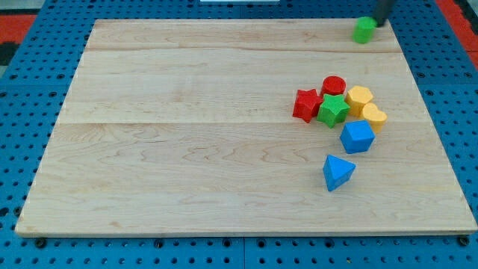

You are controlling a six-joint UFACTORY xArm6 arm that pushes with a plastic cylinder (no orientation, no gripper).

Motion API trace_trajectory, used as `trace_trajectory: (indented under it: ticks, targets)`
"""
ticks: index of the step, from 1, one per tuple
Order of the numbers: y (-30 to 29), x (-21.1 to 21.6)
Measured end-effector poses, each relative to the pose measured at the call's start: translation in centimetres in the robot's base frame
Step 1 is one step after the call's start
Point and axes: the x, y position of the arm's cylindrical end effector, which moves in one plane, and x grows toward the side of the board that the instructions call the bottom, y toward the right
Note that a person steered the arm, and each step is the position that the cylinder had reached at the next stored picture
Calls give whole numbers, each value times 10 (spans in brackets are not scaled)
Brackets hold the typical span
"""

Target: Push the green circle into the red circle

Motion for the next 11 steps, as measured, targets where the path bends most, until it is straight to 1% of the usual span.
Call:
trace_trajectory:
  ticks: [1,2,3,4,5,6,7,8,9,10,11]
  targets:
    - [-109,39]
    - [-196,85]
    - [-216,57]
    - [-117,49]
    - [-57,36]
    - [-63,88]
    - [-30,84]
    - [-13,86]
    - [-47,113]
    - [-87,125]
    - [-59,128]
